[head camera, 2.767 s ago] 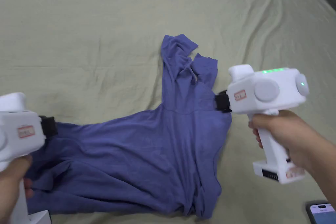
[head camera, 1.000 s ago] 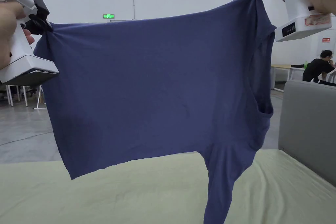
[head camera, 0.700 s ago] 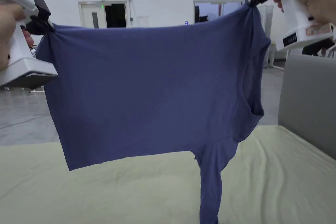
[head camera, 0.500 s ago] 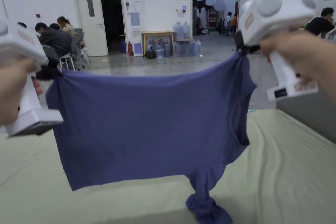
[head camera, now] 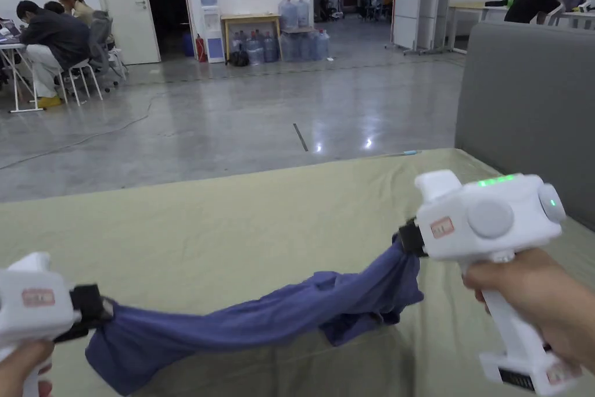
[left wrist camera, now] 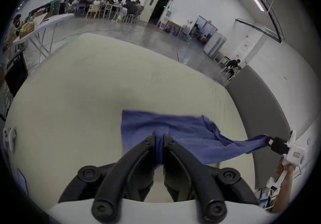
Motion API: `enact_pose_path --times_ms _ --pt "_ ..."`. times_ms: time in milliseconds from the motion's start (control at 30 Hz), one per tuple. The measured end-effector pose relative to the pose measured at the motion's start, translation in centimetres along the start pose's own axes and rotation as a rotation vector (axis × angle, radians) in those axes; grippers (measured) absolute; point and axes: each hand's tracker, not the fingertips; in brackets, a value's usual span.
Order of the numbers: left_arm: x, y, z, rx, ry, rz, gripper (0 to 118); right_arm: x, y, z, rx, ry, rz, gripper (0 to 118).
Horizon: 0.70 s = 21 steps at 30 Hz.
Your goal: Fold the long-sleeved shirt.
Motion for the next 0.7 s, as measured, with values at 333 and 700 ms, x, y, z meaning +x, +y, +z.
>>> enact_pose_path --times_ms 333,700 --pt "-4.7 -13.5 9.7 -0.069 -0.047 0.000 7 -0.5 -17.7 8.4 -0.075 0.039 -0.060 4" --pt "-8.6 -26.5 16.9 -0.184 -0.012 0.036 7 -1.7 -33.2 16.2 -0.270 0.025 -0.091 4"
